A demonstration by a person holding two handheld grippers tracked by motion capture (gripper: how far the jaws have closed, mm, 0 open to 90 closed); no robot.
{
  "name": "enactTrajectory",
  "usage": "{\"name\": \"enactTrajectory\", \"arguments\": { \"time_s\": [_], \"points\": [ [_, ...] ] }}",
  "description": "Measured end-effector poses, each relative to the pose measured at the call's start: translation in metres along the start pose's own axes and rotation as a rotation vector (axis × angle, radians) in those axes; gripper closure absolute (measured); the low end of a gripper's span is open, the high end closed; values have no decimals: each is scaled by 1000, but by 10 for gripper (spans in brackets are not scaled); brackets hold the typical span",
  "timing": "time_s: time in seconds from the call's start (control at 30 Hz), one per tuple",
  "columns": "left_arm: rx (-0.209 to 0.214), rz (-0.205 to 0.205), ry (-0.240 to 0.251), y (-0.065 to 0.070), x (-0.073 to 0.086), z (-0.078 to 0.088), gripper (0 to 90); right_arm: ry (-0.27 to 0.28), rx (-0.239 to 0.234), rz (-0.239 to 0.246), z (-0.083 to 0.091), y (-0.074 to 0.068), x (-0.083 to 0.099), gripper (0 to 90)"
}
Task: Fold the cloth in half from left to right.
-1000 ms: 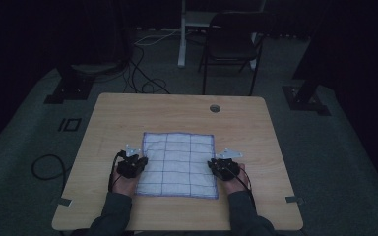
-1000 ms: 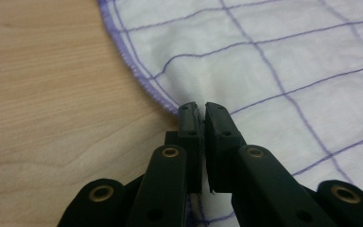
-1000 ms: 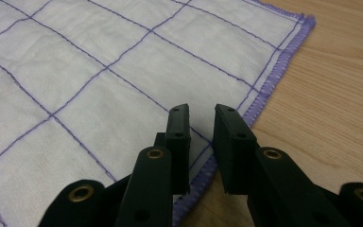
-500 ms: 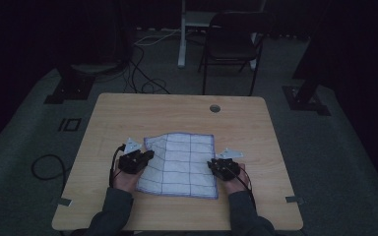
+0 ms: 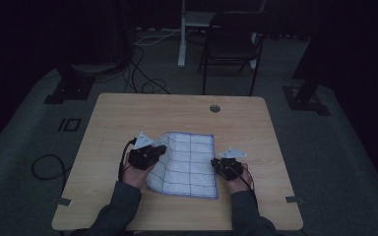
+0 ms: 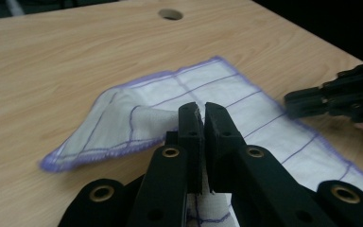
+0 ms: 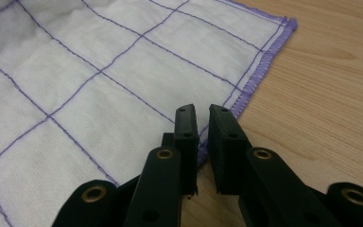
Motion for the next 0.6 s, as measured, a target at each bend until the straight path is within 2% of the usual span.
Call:
{"name": "enactTrajectory", "arguments": {
  "time_s": [0.13,0.33,0.6],
  "points": [
    [32,-13,6,12,-8,-3,867,-3,1,-9,0,2,1,832],
    [59,-31,11,26,-15,-8,867,-16,0,-14,-1,3,3,836],
    [88,-49,10,42,-21,-16,868,9,8,-37,6,8,0,835]
  ]
}}
Point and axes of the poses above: each handheld gripper's, and its own axes: z roughly backward along the jaws, x roughly out of its underside, y roughly to its right, the point moved 9 cm from there along -z, roughly forward along the jaws, and after that the axes turned 14 degrees about -x, right-handed, at the moved point
